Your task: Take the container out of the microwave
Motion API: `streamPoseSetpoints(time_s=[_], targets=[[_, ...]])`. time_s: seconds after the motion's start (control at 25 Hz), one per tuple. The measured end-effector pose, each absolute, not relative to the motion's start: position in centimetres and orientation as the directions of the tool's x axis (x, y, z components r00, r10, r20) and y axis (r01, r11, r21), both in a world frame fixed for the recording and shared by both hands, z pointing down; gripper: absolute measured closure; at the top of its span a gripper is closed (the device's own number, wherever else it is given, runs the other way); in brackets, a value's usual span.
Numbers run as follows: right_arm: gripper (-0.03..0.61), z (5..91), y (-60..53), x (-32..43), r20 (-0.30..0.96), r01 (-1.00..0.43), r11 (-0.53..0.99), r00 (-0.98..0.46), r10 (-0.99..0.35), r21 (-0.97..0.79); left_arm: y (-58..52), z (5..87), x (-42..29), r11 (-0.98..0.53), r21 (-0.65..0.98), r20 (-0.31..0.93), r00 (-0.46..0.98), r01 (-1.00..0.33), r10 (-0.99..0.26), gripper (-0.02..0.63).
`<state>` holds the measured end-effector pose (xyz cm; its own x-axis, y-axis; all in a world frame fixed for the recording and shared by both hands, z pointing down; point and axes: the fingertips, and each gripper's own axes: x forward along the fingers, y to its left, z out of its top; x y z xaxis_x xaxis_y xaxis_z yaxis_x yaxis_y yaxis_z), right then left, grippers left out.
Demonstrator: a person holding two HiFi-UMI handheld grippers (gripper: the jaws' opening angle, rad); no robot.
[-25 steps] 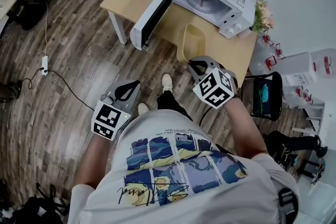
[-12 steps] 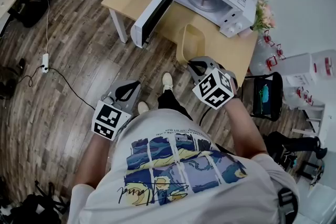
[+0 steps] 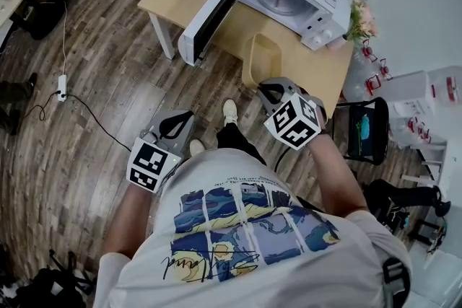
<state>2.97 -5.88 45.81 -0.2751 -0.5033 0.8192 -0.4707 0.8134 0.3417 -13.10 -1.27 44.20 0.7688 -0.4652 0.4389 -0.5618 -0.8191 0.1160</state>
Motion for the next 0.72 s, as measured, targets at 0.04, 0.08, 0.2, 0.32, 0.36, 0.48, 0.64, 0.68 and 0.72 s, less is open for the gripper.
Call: streamPoseSetpoints(time_s=[0.04, 0.08, 0.2, 0.32, 0.36, 0.48, 0.64, 0.68, 0.72], targets=[[0.566, 45.8, -5.9, 3.0, 0.820, -0.470, 0.814, -0.275, -0.503, 0.342, -1.3, 44.2, -13.1, -0.819, 0.117, 0.439, 0.768, -0.562, -0.465, 0.606], [0.566, 45.8, -6.0, 3.0, 0.820, -0.469, 0.814, -0.274, -0.502, 0.342, -1.3, 44.2, -13.1, -0.818, 0.117, 0.440, 0.768, -0.563, -0.466, 0.606], [0.566, 45.9, -6.2, 3.1, 0.821, -0.466, 0.816, -0.275, -0.501, 0.342, -1.5, 44.2, -13.1, -0.816, 0.116, 0.441, 0.765, -0.566, -0.469, 0.606], [0.566, 45.9, -6.3, 2.9, 0.821, -0.463, 0.817, -0.274, -0.500, 0.343, -1.6, 44.2, -13.3, -0.813, 0.117, 0.439, 0.764, -0.571, -0.473, 0.606], [0.566, 45.9, -6.4, 2.9, 0.821, -0.462, 0.818, -0.275, -0.501, 0.344, -1.6, 44.2, -13.4, -0.812, 0.116, 0.438, 0.763, -0.572, -0.475, 0.606], [0.566, 46.0, -6.7, 2.8, 0.819, -0.462, 0.816, -0.274, -0.503, 0.347, -1.8, 44.2, -13.6, -0.810, 0.116, 0.437, 0.762, -0.575, -0.479, 0.606], [0.566, 46.2, -7.2, 3.0, 0.821, -0.465, 0.814, -0.268, -0.504, 0.348, -2.1, 44.1, -13.9, -0.808, 0.114, 0.438, 0.760, -0.578, -0.481, 0.606], [0.566, 46.3, -7.3, 3.0, 0.822, -0.466, 0.814, -0.266, -0.504, 0.348, -2.2, 44.1, -13.9, -0.808, 0.113, 0.437, 0.759, -0.578, -0.482, 0.604], [0.566, 46.4, -7.4, 3.1, 0.823, -0.467, 0.813, -0.265, -0.503, 0.348, -2.2, 44.0, -13.9, -0.809, 0.111, 0.437, 0.759, -0.578, -0.482, 0.606]])
